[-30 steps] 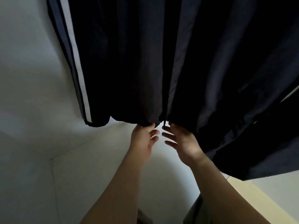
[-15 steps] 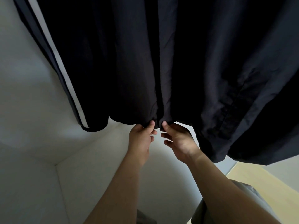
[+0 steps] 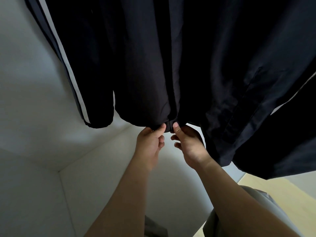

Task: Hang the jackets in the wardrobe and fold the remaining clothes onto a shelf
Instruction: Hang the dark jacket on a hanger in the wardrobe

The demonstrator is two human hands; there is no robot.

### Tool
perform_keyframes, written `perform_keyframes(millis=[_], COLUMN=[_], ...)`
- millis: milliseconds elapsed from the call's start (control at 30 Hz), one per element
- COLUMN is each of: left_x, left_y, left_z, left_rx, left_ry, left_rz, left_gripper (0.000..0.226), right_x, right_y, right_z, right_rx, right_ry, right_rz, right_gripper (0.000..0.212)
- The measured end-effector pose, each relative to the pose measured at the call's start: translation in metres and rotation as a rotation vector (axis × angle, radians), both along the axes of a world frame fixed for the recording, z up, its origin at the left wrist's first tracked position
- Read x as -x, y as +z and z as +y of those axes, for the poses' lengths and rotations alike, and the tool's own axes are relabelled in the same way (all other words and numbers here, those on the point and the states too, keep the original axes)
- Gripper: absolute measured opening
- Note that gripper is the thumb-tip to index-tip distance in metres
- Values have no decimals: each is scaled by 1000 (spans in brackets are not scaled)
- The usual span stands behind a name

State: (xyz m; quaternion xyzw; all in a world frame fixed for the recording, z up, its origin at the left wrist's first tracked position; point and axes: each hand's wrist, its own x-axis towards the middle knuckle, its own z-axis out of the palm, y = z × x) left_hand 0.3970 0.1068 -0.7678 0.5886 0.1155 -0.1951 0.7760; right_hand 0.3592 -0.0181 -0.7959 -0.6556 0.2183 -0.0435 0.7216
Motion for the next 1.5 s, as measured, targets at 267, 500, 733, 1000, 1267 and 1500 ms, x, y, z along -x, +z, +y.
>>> perform_keyframes(millis=[267, 500, 733, 1000, 1267, 1500], left_x=[7, 7, 6, 1, 4, 5], left_y=[2, 2, 0, -4, -2, 67], left_z=[-1, 0, -1, -5, 2, 7], left_rx=[36, 56, 19, 52, -198, -529], left_ry=[-25, -33, 1, 147, 254, 162], left_rz=[28, 42, 24, 146, 60, -28], left_gripper=[23, 36, 33, 15, 27, 19], right_x=[2, 3, 0, -2, 22, 18], right_y=[1, -1, 1, 6, 48, 170], right_z=[4, 10, 11, 14, 16, 11], right_rx=[97, 196, 256, 149, 340, 514], right_ry=[8, 22, 33, 4, 110, 144], right_rz=[1, -39, -46, 51, 278, 6], right_gripper=[31, 27, 24, 27, 47, 37])
